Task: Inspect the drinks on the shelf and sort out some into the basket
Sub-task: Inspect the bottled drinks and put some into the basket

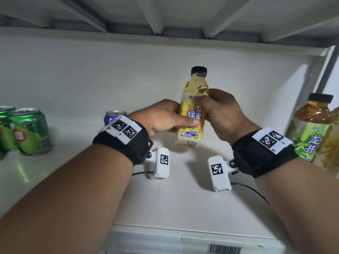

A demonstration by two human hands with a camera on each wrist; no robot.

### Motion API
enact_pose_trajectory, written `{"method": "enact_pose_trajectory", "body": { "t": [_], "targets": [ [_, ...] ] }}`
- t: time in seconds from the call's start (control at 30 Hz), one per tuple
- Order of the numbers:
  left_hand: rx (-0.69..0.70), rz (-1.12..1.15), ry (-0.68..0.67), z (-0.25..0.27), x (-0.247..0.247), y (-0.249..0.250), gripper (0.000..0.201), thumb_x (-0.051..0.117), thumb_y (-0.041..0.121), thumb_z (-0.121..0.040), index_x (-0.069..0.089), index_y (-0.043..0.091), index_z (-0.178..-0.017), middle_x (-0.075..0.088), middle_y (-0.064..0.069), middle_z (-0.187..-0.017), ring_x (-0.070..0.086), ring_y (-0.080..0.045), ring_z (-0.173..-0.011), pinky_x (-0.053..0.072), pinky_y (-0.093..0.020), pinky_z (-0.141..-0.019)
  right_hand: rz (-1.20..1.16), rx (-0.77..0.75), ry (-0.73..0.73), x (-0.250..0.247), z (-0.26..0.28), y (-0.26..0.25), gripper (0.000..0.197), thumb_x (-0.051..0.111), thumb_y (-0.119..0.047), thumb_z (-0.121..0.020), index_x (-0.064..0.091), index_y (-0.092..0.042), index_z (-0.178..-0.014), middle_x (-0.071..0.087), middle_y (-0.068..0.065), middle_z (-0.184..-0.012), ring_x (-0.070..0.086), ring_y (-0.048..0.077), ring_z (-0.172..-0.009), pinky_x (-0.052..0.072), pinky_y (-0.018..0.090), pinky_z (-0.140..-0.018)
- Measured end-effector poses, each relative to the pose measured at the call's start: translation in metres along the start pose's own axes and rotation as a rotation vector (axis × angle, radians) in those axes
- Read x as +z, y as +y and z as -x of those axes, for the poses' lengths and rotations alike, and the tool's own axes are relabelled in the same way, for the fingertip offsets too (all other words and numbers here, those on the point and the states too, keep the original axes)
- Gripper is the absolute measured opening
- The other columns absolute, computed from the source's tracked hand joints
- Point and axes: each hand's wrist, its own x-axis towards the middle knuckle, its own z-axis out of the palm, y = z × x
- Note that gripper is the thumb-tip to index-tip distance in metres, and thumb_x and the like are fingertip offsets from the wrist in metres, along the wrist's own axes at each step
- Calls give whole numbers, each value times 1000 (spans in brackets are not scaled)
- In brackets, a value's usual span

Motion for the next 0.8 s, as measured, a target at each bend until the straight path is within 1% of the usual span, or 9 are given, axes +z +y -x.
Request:
{"method": "enact_pose_trajectory", "body": {
  "t": [0.03,0.1,0.2,0.3,0.4,0.43,0.57,0.67,0.8],
  "targets": [
    [13,-5,5,0,0,0,53,93,29,-77,77,3,-120,82,-14,-112,79,-31,-109,60,-50,-105,-8,-2,-10,0,0,0,38,78,-26,-78,72,-2,-107,77,20,-104,75,40,-100,58,60,-97],
    [38,-54,34,-1,-1,-1,50,97,24,-74,78,3,-115,83,-14,-109,80,-31,-105,62,-53,-102,27,-27,-23,-1,-1,0,41,82,-31,-80,71,-1,-106,76,21,-106,74,41,-102,57,60,-98],
    [77,-129,90,-4,-3,-5,44,100,17,-69,80,9,-108,84,-7,-104,81,-27,-102,63,-52,-100,103,-76,-46,-3,-1,-1,44,86,-35,-84,71,-3,-111,77,17,-109,73,37,-106,58,54,-99],
    [106,-154,106,-5,-6,-10,40,96,16,-68,80,16,-105,84,-1,-102,81,-20,-99,64,-41,-93,122,-120,-78,-1,1,-1,40,86,-22,-87,69,-7,-121,78,8,-112,75,26,-106,61,42,-95],
    [104,-153,95,-4,-7,-14,33,95,4,-75,81,19,-100,84,3,-98,81,-13,-94,63,-26,-82,176,-134,-88,3,-1,1,39,86,-23,-87,70,-11,-121,79,4,-110,76,22,-104,60,36,-91],
    [94,-146,96,-5,-7,-15,32,95,3,-75,80,19,-99,84,2,-98,81,-13,-93,64,-26,-81,189,-129,-87,3,-2,2,38,86,-24,-87,71,-12,-120,79,3,-109,76,20,-103,60,35,-90],
    [-29,-68,84,-9,-2,-18,35,93,-1,-78,78,5,-110,83,-10,-107,81,-27,-102,65,-45,-96,229,-90,-63,2,-7,8,31,85,-24,-87,74,-12,-114,80,3,-106,76,23,-101,60,43,-95],
    [-98,-76,80,-12,0,-20,38,92,4,-81,77,2,-115,83,-12,-107,81,-27,-102,64,-47,-99,274,-68,-46,3,-12,10,32,86,-26,-86,75,-11,-112,80,5,-105,76,26,-101,59,51,-98],
    [-69,-171,121,-14,-2,-17,34,94,7,-80,79,3,-111,83,-11,-105,81,-28,-101,64,-49,-100,320,-54,-41,6,-16,10,40,88,-34,-80,75,-12,-110,80,5,-105,76,28,-100,59,52,-97]
  ]
}}
